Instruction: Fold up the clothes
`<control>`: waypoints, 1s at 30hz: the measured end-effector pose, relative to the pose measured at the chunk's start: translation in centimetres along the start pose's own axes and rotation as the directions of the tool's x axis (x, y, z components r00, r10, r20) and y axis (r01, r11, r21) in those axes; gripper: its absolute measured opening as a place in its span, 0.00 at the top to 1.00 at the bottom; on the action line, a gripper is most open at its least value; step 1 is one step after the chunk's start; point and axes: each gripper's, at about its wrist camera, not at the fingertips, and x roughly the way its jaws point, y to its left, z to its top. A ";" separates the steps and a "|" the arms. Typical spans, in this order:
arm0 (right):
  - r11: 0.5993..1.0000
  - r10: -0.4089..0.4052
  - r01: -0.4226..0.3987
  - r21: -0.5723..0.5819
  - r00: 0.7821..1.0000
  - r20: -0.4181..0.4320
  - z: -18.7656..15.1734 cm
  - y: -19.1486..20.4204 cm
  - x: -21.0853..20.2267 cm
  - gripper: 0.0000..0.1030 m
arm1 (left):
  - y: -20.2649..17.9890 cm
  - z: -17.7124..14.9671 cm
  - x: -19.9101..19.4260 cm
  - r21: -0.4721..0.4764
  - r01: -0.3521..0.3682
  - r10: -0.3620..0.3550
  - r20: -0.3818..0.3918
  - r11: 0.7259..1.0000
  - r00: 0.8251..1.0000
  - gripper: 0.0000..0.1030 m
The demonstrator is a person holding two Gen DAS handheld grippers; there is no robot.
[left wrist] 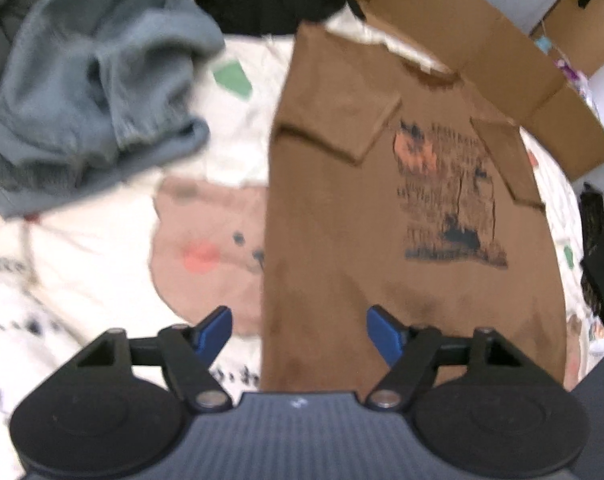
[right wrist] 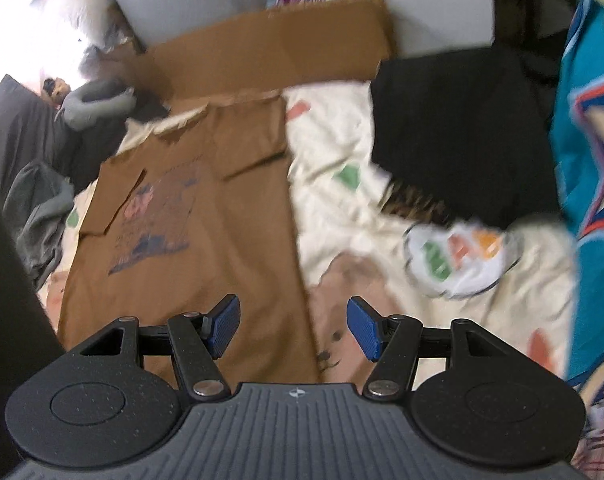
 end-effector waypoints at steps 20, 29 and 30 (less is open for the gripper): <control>1.000 0.019 -0.019 0.003 0.973 -0.230 -5.3 -3.0 11.7 0.68 | 1.4 -4.2 4.3 0.035 -0.040 0.046 -0.210 0.999 0.977 0.43; 1.000 0.021 -0.015 0.028 0.968 -0.250 -6.1 -4.0 13.9 0.82 | 1.3 -4.8 4.7 0.037 -0.043 0.051 -0.226 0.998 0.973 0.43; 0.999 0.026 -0.020 0.025 0.967 -0.252 -6.2 -4.0 14.1 0.86 | 1.3 -4.8 4.7 0.038 -0.043 0.051 -0.226 0.998 0.973 0.43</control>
